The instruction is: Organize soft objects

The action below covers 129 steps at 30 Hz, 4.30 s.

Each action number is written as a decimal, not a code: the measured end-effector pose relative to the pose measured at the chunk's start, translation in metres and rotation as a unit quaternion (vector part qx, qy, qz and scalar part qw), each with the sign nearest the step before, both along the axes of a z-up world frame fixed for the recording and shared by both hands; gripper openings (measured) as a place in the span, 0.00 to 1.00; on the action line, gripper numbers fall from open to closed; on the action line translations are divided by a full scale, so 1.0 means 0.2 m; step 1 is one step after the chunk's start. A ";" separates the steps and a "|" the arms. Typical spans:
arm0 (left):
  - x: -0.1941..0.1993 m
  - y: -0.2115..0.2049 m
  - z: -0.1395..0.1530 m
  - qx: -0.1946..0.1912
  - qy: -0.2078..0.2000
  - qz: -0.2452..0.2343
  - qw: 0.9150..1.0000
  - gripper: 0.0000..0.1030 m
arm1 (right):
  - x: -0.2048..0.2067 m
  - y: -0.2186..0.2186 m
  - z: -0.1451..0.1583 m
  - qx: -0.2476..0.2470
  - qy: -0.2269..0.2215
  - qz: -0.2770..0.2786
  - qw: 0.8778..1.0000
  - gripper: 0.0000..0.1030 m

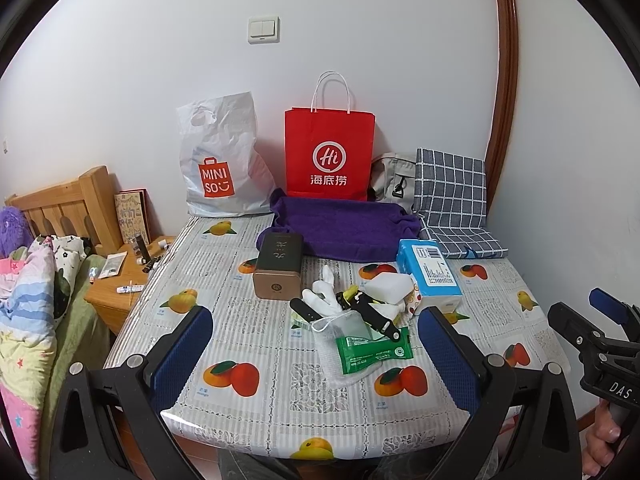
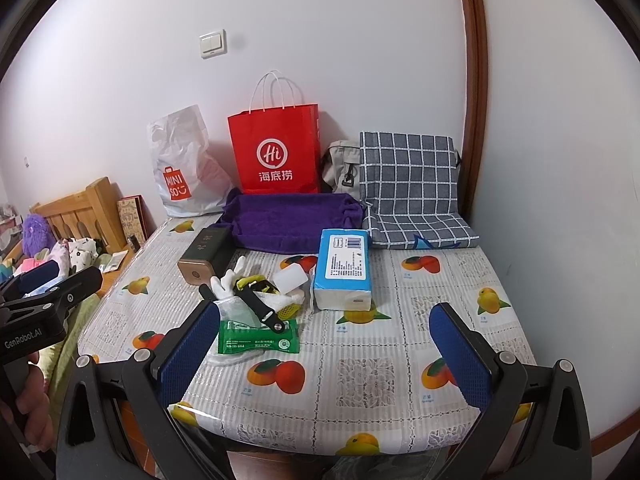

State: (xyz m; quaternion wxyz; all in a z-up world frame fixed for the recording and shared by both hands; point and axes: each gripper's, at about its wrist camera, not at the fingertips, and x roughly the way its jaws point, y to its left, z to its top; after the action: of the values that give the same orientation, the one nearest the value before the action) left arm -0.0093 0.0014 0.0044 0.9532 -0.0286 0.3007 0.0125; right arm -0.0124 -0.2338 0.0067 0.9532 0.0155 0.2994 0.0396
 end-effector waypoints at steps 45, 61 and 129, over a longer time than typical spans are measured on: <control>0.29 0.10 -0.35 -0.013 0.077 0.010 0.997 1.00 | 0.26 0.05 -0.35 -0.008 0.054 0.036 0.998 1.00; 0.52 0.27 -0.75 -0.042 0.149 0.030 0.988 1.00 | 0.63 0.28 -0.72 -0.023 0.114 0.110 0.987 0.62; 0.91 -0.10 -0.99 -0.067 0.208 0.015 0.976 0.41 | 0.73 -0.01 -1.04 -0.048 0.125 0.143 0.981 0.30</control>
State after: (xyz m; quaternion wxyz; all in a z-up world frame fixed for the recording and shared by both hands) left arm 0.1724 -0.0189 -0.1941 0.8652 -0.0936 0.4925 0.0123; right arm 0.1337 -0.2349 -0.2009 0.8922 -0.0683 0.4172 0.1590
